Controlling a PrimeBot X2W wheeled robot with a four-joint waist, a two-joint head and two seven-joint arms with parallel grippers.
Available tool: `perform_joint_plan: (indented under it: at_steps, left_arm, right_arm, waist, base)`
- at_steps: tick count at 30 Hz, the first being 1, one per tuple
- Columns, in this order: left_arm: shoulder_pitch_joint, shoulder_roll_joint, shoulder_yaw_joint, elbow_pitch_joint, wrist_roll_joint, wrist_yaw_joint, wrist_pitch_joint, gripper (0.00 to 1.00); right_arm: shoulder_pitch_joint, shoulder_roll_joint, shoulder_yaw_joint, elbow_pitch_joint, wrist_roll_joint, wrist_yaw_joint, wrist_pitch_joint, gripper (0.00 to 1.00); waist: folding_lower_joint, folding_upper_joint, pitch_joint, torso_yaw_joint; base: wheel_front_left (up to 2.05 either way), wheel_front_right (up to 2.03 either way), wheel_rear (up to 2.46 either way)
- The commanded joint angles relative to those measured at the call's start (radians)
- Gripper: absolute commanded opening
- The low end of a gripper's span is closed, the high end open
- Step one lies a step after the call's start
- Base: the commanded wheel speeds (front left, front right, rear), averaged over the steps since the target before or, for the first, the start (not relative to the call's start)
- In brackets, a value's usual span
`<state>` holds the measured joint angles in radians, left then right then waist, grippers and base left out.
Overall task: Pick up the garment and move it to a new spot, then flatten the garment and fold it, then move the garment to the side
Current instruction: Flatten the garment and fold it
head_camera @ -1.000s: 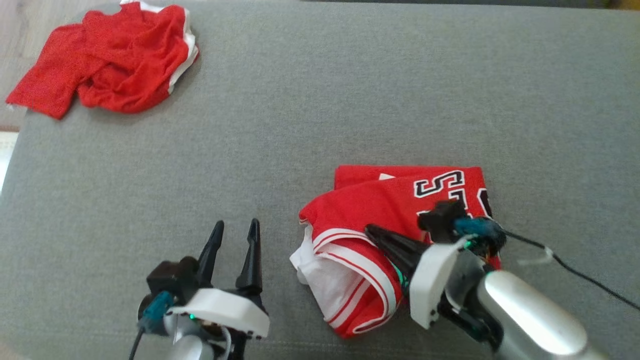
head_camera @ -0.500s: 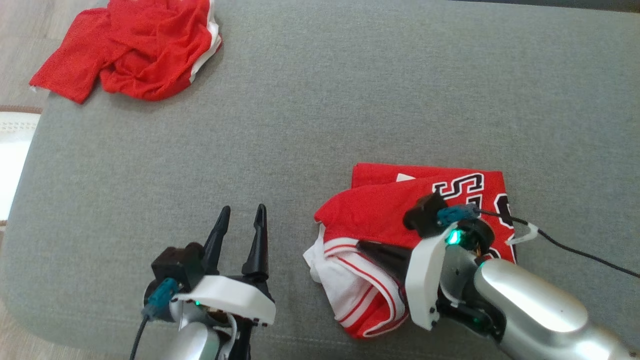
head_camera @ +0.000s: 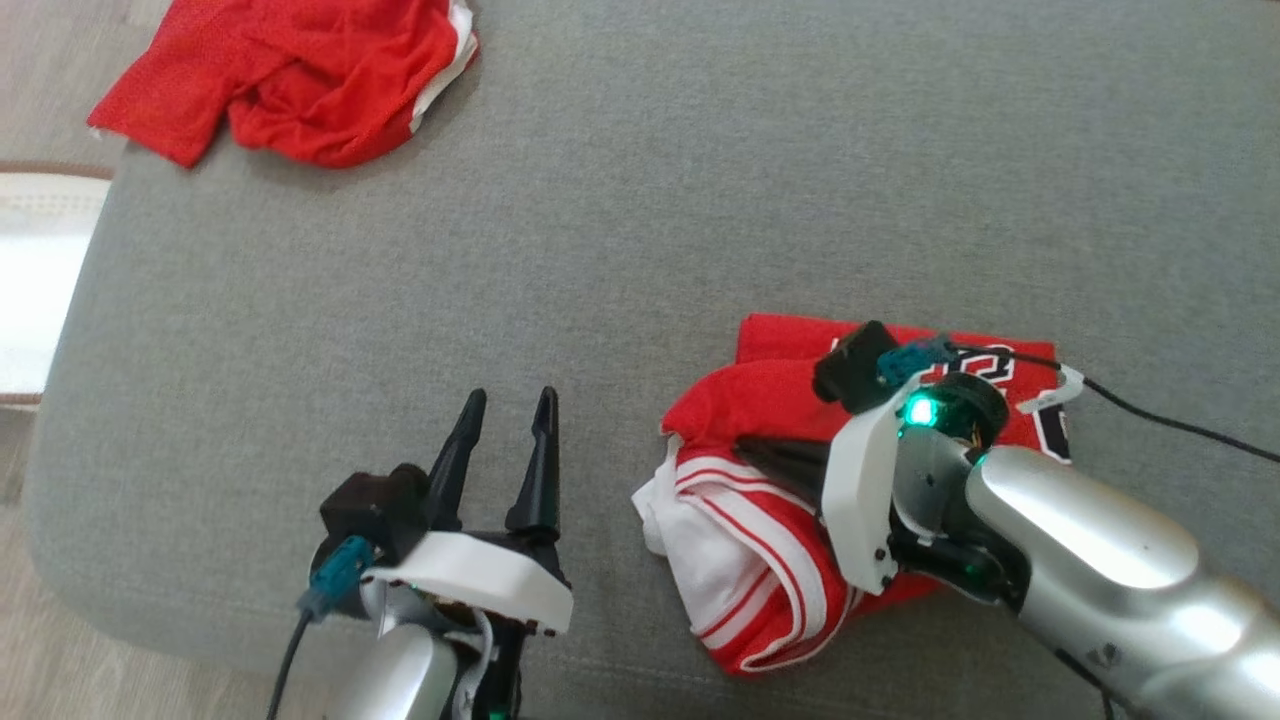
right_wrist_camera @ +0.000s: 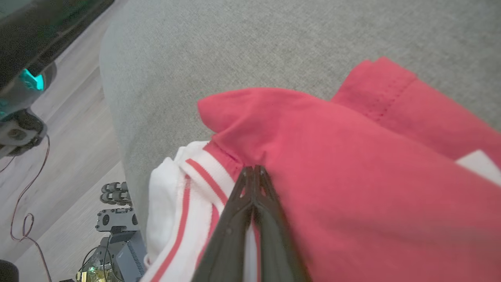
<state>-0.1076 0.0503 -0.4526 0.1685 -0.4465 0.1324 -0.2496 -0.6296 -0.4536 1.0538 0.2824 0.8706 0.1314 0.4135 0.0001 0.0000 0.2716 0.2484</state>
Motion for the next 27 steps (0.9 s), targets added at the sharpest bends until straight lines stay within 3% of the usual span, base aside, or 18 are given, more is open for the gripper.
perform_joint_plan:
  at_steps: [1,7,27]
  left_arm:
    - [-0.033,0.0,0.02,-0.032,-0.005,0.004,-0.012,1.0]
    - [-0.053,0.0,0.006,-0.039,-0.021,0.013,-0.012,1.0]
    - [-0.073,0.0,-0.024,-0.033,-0.018,0.014,-0.012,1.0]
  right_arm:
    - [-0.014,0.005,-0.006,-0.018,-0.005,-0.001,-0.009,0.0]
    - [-0.055,0.021,-0.012,0.042,-0.002,-0.001,-0.015,0.0]
    - [-0.138,0.113,-0.122,0.322,-0.094,-0.001,-0.252,0.0]
  waist:
    - [-0.0001,0.0,0.008,0.008]
    - [-0.0001,0.0,0.032,0.031]
    - [-0.0001,0.0,0.042,0.04]
  base:
    - [0.0,0.0,0.0]
    - [0.0,0.0,0.0]
    - [0.0,0.0,0.0]
